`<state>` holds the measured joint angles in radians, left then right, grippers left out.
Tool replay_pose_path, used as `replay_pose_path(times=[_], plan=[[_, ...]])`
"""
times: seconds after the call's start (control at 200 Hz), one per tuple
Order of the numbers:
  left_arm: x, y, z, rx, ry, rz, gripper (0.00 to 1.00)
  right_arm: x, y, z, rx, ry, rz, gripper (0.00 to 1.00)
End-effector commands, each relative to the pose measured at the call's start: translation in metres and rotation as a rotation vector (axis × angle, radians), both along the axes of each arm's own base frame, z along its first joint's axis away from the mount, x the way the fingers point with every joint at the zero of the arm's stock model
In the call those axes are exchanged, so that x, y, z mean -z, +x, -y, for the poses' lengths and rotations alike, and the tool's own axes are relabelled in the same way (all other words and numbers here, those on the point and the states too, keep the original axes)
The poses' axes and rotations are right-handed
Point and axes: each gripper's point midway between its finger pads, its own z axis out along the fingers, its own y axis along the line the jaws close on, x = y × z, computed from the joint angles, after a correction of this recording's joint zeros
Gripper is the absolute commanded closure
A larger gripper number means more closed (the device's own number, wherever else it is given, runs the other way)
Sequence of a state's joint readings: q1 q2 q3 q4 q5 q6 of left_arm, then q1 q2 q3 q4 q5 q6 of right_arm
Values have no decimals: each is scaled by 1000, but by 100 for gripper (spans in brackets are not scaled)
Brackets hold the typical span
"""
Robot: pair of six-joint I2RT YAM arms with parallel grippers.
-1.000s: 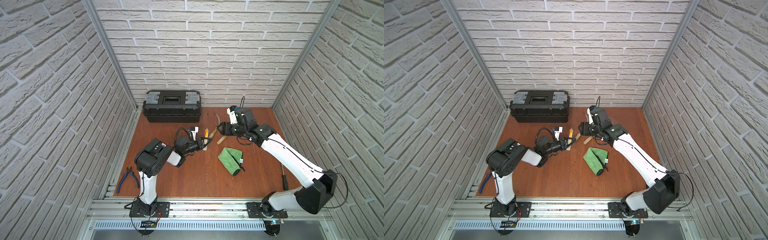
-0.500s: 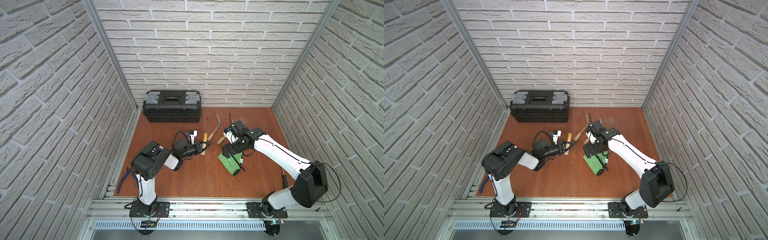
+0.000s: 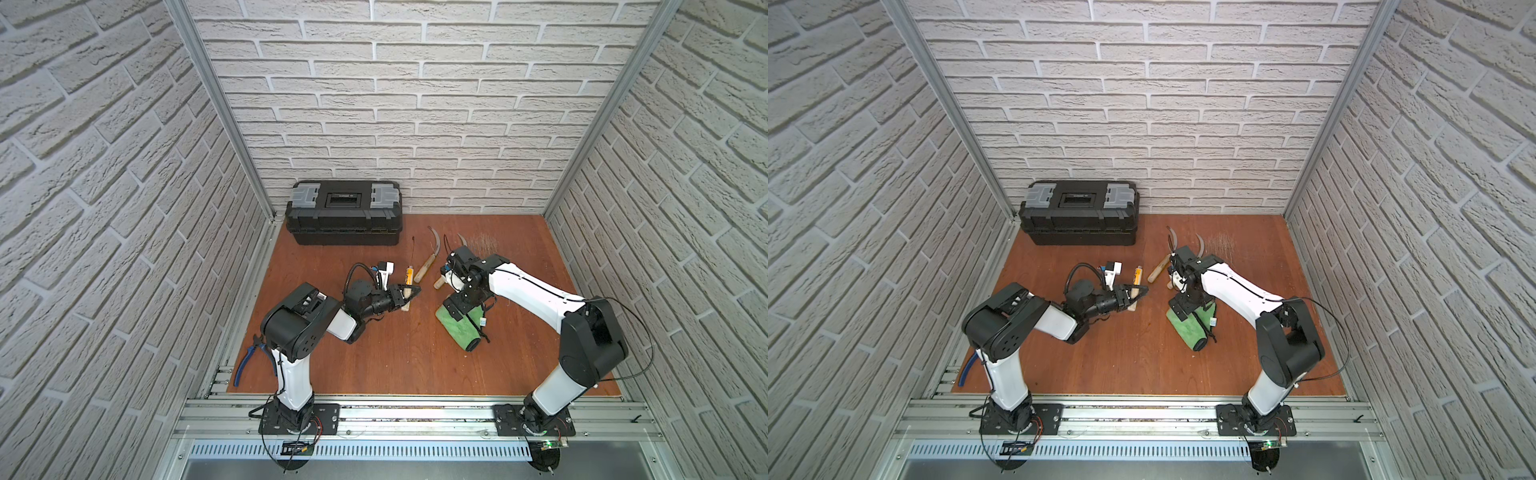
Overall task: Wipe small sickles with rags
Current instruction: Pick up the rag from the center of the board.
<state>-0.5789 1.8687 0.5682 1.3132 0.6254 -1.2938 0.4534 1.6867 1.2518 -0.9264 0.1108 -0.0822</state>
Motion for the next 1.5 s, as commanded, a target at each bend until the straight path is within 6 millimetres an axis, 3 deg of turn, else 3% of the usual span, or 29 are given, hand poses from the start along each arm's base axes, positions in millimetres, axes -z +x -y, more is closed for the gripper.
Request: replay_pose_path(times=[0.0, 0.265, 0.635, 0.96, 1.07, 1.165, 1.21, 1.34, 1.495], plan=[[-26, 1, -2, 0, -52, 103, 100, -3, 10, -1, -52, 9, -5, 0], [-26, 4, -5, 7, -55, 98, 100, 20, 7, 6, -40, 38, -165, 3], [-27, 10, -2, 15, -63, 96, 100, 38, -6, -5, 5, 196, -301, 18], [-26, 12, -1, 18, -64, 90, 100, 53, -9, -6, 31, 216, -367, 21], [-25, 13, -2, 14, -63, 88, 100, 52, -7, -6, 39, 217, -356, 35], [-23, 13, -2, 13, -62, 86, 100, 48, -5, -7, 50, 223, -332, 72], [-23, 14, -2, 12, -61, 85, 100, 44, -4, -8, 55, 235, -320, 80], [-23, 13, -2, 12, -61, 85, 100, 27, -3, -13, 71, 284, -265, 90], [-24, 10, 0, 24, -61, 86, 100, -8, 5, -19, 130, 364, -158, 95]])
